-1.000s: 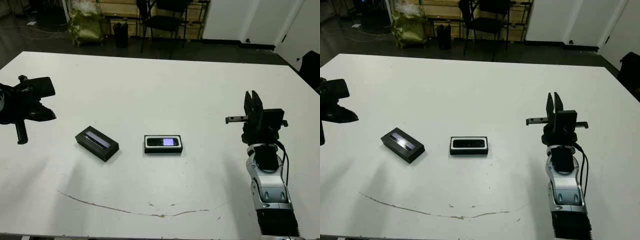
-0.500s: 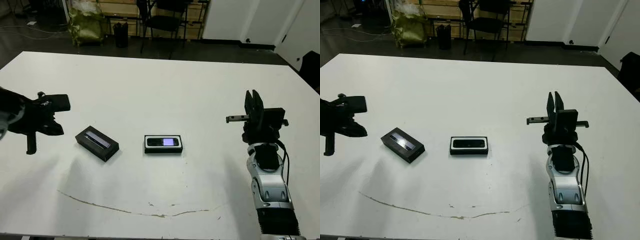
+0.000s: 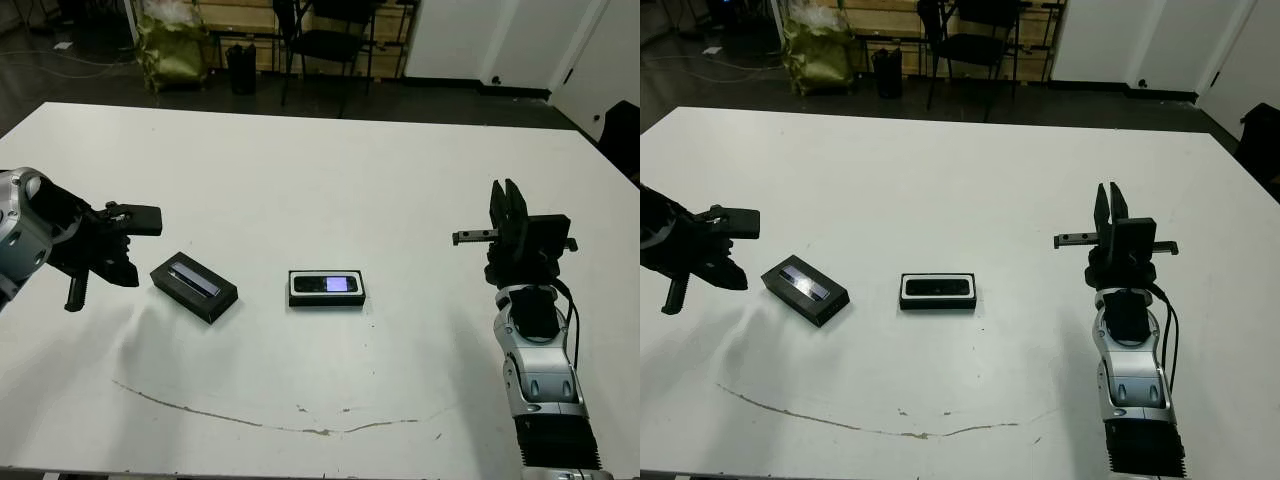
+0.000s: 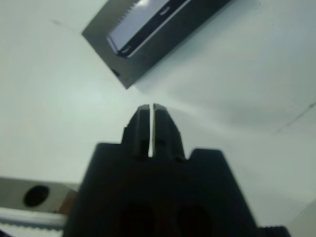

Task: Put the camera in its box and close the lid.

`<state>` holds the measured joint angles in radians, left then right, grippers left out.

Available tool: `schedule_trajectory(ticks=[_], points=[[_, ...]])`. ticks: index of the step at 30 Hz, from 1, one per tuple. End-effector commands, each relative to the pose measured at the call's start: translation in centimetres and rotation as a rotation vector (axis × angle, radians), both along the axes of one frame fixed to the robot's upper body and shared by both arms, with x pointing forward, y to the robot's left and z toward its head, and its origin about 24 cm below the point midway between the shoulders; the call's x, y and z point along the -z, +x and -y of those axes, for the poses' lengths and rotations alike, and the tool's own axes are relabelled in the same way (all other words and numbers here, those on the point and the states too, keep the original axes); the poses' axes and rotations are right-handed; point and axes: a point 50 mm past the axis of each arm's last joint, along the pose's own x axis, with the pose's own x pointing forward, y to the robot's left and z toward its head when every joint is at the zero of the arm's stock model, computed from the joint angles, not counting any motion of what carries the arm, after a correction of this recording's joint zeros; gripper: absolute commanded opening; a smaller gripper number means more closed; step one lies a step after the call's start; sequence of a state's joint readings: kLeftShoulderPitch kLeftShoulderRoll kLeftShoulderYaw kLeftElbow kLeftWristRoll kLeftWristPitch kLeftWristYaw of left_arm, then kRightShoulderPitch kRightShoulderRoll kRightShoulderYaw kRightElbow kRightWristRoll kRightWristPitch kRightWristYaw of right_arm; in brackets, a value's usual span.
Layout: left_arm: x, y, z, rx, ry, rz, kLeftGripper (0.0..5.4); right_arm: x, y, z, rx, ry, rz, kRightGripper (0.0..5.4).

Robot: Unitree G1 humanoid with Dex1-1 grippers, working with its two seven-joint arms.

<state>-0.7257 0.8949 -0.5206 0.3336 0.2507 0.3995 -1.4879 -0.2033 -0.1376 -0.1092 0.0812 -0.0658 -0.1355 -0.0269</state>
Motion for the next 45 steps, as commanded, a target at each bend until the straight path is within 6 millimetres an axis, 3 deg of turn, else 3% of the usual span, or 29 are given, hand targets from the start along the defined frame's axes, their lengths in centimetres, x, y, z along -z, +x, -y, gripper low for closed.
schedule_trajectory(ticks=[1, 45], points=[[-0.1, 0.2, 0.5, 0.002, -0.010, -0.037, 0.00, 0.1, 0.0, 0.4, 0.014, 0.000, -0.020, 0.01], [3.2, 0.4, 0.4, 0.122, -0.014, 0.032, 0.00, 0.4, -0.2, 0.6, 0.014, 0.021, -0.033, 0.01]])
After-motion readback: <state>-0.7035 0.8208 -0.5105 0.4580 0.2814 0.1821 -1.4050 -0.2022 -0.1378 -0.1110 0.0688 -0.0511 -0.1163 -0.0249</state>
